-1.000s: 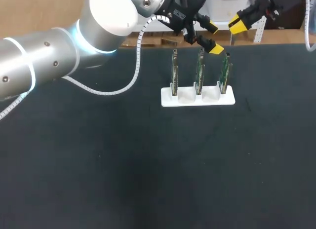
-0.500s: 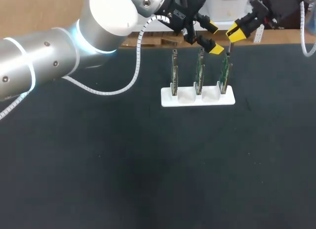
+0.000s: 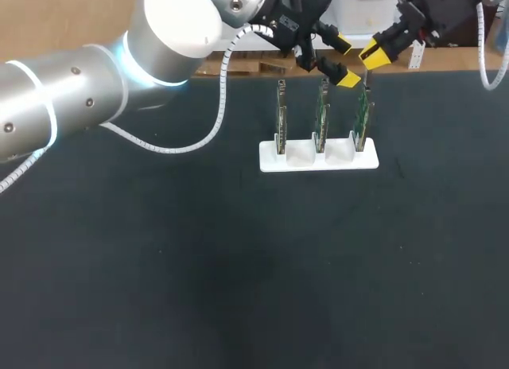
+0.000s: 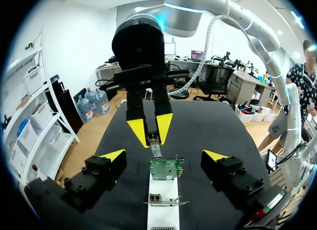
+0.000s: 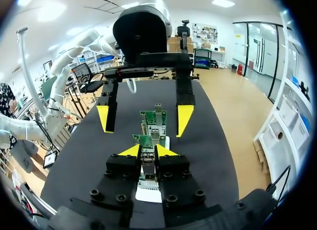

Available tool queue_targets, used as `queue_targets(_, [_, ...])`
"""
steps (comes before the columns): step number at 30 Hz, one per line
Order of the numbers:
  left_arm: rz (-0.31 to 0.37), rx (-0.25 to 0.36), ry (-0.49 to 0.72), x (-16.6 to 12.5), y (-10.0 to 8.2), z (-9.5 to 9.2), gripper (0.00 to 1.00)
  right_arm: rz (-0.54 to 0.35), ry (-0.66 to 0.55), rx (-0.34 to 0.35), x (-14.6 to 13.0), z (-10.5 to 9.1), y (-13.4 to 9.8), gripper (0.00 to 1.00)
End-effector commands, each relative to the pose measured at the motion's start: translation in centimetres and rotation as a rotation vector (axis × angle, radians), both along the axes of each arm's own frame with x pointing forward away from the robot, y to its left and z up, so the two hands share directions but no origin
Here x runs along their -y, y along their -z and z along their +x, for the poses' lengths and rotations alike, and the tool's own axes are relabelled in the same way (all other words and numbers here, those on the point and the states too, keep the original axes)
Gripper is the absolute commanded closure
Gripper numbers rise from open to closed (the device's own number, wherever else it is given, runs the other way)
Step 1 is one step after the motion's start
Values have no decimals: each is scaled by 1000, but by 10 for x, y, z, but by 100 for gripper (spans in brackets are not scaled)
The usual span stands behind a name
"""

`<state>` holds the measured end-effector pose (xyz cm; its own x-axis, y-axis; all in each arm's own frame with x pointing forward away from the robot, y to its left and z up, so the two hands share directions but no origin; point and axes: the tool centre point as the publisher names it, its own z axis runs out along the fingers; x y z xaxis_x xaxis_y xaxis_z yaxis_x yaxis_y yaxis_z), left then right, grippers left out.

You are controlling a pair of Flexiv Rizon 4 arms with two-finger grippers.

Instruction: Pick up the optical module with the left hand, and insert it into the network port with the right hand.

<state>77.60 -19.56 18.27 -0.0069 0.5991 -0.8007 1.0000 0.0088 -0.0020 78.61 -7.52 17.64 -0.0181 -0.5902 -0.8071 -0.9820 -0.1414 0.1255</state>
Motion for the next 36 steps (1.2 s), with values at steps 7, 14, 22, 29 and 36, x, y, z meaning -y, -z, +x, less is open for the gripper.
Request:
queue_targets(7, [5,-3,3,1,-1,2,0,3,22,-5,4,0,-1,100])
queue_targets(14, [5,-3,3,1,-1,2,0,-7,30,-8,6,-4,1,100])
queue_targets(22, [5,-3,3,1,-1,2,0,-10,41,-16,5,-8,5,100])
queue_targets(29, [5,-3,3,1,-1,2,0,2,46,-16,3,-10,4,100])
queue_targets(36, [5,-3,3,1,-1,2,0,-6,48,-19,4,-10,7,100])
